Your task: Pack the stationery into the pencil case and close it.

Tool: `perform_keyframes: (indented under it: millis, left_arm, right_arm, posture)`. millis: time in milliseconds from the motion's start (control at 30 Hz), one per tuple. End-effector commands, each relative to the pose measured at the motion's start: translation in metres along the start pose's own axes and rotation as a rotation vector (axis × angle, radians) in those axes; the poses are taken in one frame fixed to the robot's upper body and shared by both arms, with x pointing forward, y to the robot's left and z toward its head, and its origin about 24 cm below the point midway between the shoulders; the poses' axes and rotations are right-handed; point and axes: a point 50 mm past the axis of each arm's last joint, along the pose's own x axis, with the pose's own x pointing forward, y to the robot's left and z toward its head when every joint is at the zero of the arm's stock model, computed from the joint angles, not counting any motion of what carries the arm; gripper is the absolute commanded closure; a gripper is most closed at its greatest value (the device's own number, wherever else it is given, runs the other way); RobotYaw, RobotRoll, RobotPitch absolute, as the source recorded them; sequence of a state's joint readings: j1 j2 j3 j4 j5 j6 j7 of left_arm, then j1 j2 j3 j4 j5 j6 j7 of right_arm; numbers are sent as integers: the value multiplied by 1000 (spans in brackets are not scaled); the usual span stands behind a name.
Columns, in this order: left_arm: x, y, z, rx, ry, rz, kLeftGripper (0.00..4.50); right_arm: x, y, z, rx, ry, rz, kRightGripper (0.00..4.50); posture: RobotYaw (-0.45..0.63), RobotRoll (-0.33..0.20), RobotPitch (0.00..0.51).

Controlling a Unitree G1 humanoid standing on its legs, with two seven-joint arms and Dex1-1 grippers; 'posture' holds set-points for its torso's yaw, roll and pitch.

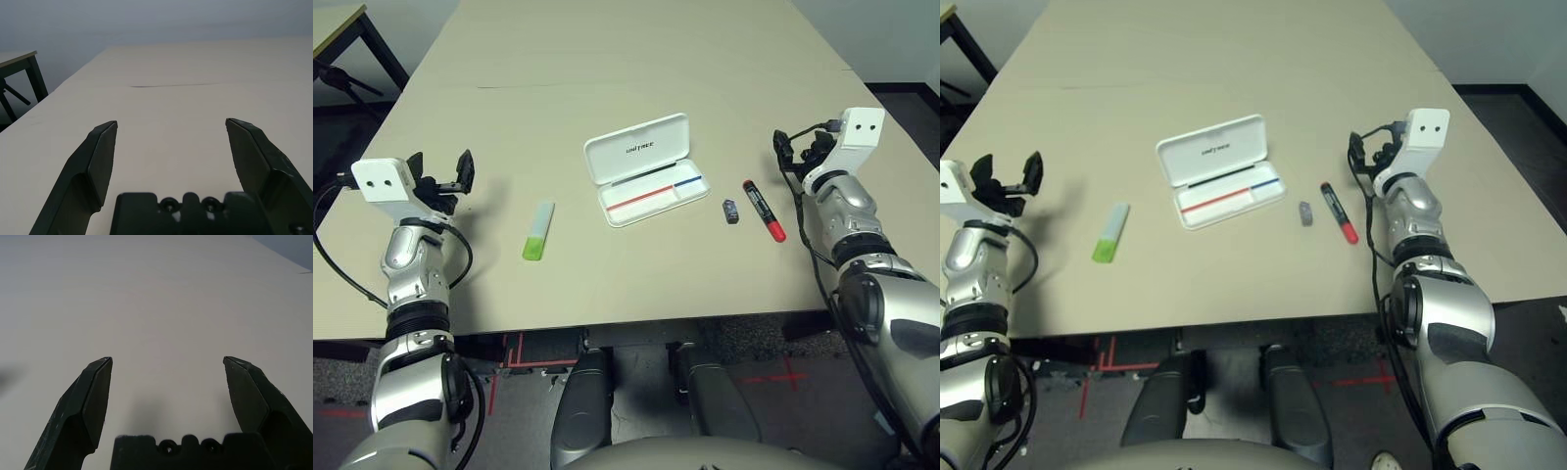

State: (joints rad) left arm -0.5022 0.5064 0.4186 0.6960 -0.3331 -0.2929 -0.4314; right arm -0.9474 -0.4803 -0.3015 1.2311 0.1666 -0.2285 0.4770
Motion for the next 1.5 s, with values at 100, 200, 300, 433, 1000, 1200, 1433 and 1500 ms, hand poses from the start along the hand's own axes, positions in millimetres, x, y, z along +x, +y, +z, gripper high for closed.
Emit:
perform_keyframes:
  millis: [100,200,300,433,1000,1200,1433,1500]
  left_arm:
    - [7,-20,1,-26,0,-87,37]
    - [6,-22,2,-26,10,-120,37]
    - [4,-17,6,-13,13,-134,37]
    - [-2,-6,11,0,7,-104,37]
    - [-26,-57,38,98,217,-684,37]
    - [-49,-101,48,148,349,-1025,37]
    - [-52,-136,54,201,431,-1202,37]
    - [-50,-143,53,218,447,-1222,37]
  right_arm:
    - [-8,-11,18,-113,108,279,0]
    - [-11,-9,23,-157,172,408,0]
    - [-14,-5,26,-194,240,538,0]
    - [-22,1,23,-240,361,710,0]
    - [-31,7,20,-302,546,873,0]
    - [-33,4,17,-327,575,864,0]
    - [-32,4,15,-342,587,855,0]
    - [-31,5,14,-346,588,854,0]
  posture:
    - [-32,0,199]
    - [-23,0,203]
    - [9,0,193]
    - [22,0,190]
    - [70,0,183]
    - [70,0,183]
    - [68,0,190]
    - [68,0,190]
